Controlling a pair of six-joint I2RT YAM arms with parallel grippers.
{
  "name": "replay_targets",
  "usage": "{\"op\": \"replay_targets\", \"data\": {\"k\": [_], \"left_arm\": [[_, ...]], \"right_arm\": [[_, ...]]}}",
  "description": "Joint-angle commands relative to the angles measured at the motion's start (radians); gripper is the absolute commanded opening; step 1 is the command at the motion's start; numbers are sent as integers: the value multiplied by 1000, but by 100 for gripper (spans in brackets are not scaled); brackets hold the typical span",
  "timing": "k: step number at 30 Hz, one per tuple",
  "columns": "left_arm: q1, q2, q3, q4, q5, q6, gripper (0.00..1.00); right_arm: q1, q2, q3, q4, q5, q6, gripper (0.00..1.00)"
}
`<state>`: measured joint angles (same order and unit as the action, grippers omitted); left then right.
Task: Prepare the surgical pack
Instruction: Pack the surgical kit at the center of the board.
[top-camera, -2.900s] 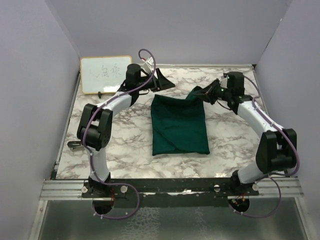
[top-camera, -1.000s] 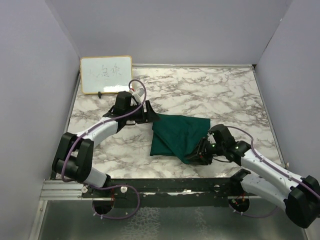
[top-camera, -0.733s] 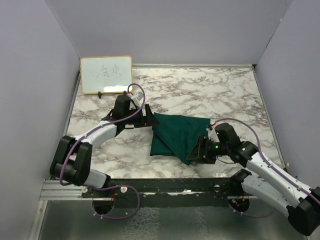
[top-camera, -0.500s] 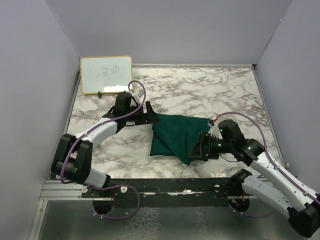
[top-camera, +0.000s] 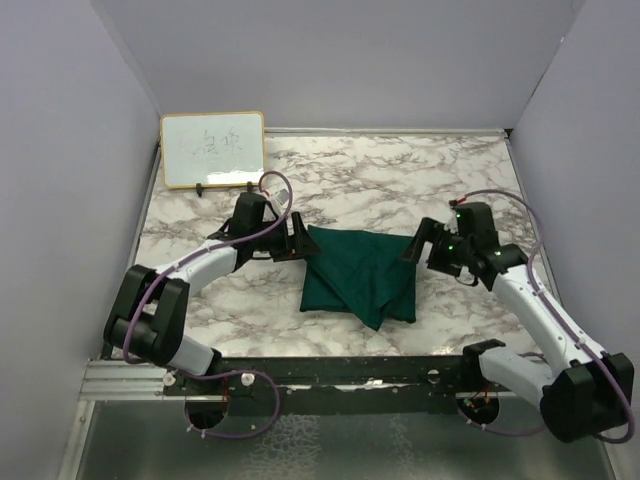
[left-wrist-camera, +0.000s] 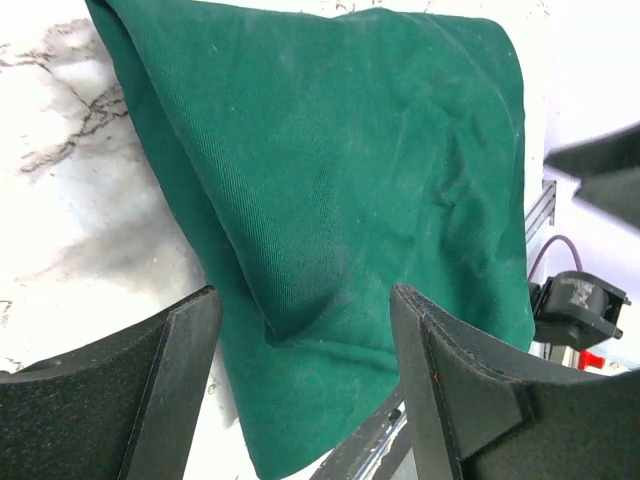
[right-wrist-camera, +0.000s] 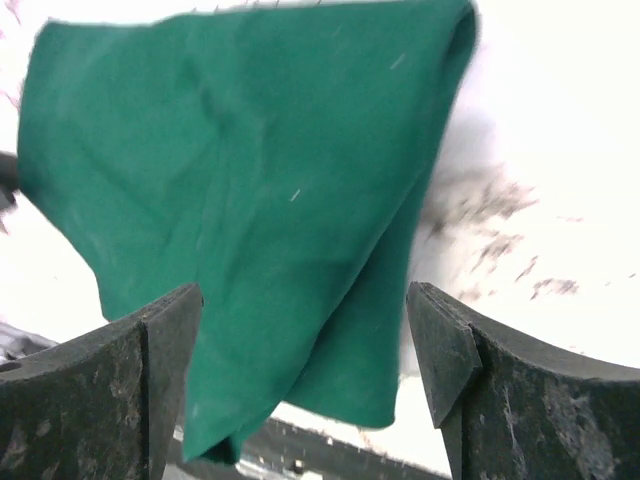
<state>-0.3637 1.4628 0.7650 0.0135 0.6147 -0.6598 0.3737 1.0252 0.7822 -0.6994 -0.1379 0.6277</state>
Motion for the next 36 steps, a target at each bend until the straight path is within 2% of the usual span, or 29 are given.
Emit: {"op": "replay_targets", "data": {"k": [1, 5, 9, 13, 17, 20, 25, 32, 36], "left_arm": [[-11, 18, -12, 47, 34, -26, 71], [-11, 29, -11, 52, 19, -20, 63], [-11, 47, -21, 64, 20, -22, 53], [-11, 60, -27, 73, 32, -32, 39], [-11, 55, -30, 72, 30, -33, 38], [-11, 60, -35, 88, 41, -44, 41], [-11, 68, -32, 101, 60, -53, 40], [-11, 71, -38, 93, 47, -49, 29], [-11, 63, -44, 88, 32, -49, 20]], "right_arm": [[-245, 42, -84, 248, -332, -157, 83], [-281, 134, -140, 337, -464, -200, 85], [-390, 185, -216, 454, -675, -214, 85], [-406, 208, -211, 452, -695, -223, 77], [-405, 178, -210, 454, -686, -203, 79], [-410, 180, -220, 549, -721, -159, 83], [-433, 222, -241, 704, -765, -93, 83], [-456, 233, -273, 807, -892, -34, 81], [-461, 191, -281, 736, -928, -27, 77]]}}
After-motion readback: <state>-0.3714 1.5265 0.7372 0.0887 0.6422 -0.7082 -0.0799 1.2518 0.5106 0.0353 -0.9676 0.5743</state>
